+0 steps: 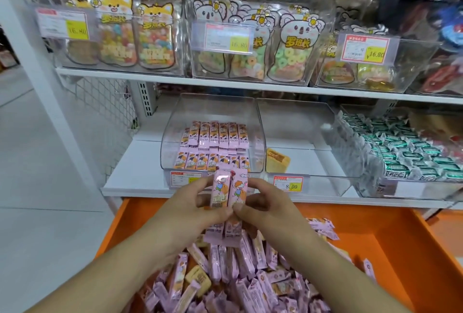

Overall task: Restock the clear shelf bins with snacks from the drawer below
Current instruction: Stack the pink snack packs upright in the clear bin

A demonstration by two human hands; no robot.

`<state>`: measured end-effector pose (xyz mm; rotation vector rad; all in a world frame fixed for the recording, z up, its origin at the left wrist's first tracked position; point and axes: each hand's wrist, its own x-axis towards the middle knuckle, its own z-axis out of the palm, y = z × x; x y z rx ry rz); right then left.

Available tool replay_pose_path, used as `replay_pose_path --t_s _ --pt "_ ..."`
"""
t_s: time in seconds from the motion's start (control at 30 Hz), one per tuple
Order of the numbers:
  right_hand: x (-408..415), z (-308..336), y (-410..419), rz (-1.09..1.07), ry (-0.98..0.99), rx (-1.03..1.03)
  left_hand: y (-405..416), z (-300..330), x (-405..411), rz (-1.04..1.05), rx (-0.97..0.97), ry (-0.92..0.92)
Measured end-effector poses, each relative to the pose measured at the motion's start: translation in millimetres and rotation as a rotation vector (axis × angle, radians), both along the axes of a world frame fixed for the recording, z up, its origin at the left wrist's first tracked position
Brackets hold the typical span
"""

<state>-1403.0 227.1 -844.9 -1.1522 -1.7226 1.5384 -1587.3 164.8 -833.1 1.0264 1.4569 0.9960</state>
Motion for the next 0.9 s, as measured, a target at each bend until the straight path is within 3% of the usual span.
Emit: replay_pose_path --t_s 0.2,0.43,0.6,0.7,0.9 --pt "2 16 3 0.038 -0.046 0.197 1 8 -2 -0.069 0.009 -0.01" --pt "-40 32 42 0.002 -0.017 0.261 15 17 -31 -0.027 0.142 0.238" --pt "-97 48 102 -0.038 0.043 0.243 45 17 -91 0.189 0.311 0.682" --pt "-134 38 139 -0.026 -0.027 0.239 58 11 -115 0.196 0.263 0.83" --pt "-188 0 168 0.112 -0.249 0.304 62 -8 -118 0.16 0.253 0.79"
